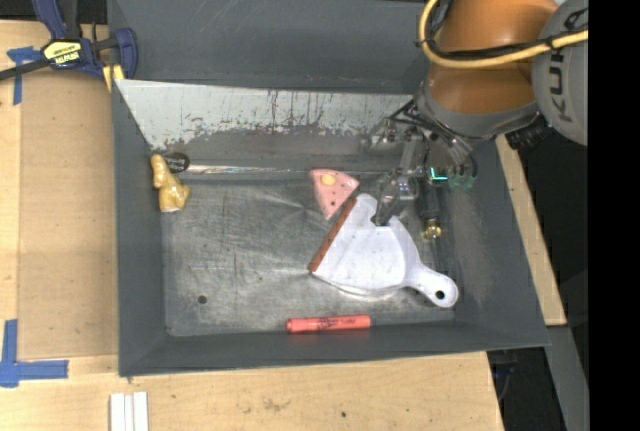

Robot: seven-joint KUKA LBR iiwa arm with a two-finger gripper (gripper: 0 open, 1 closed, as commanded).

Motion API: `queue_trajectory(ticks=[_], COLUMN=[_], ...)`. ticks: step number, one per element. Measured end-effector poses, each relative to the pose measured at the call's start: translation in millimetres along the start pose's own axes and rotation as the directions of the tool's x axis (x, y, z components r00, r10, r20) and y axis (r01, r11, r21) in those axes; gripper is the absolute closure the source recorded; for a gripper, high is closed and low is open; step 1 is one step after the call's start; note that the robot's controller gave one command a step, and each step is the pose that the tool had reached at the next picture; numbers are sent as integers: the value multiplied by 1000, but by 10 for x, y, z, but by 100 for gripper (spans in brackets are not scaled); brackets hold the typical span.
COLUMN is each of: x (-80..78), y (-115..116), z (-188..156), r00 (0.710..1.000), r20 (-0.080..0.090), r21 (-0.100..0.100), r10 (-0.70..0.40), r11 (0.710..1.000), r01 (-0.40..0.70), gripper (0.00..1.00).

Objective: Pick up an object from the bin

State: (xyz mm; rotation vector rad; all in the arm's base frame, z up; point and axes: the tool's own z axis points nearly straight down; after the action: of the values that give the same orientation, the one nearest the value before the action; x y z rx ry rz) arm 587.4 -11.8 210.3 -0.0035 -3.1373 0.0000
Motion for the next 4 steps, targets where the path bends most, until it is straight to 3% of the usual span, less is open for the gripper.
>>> queue_trajectory(ticks=[1, 2, 3, 4], x=[-15, 81, -39, 398], y=[-1, -631, -252, -599], z=[-46, 619, 944, 828], r00=[1000, 1000, 1000, 1000], r20=[8, 13, 7, 7], r21=[0, 0, 2, -1], r10=[0, 12, 20, 0], r11=[1000, 1000, 1000, 1000], r01=[0, -12, -20, 0], gripper=[0, 0, 0, 0])
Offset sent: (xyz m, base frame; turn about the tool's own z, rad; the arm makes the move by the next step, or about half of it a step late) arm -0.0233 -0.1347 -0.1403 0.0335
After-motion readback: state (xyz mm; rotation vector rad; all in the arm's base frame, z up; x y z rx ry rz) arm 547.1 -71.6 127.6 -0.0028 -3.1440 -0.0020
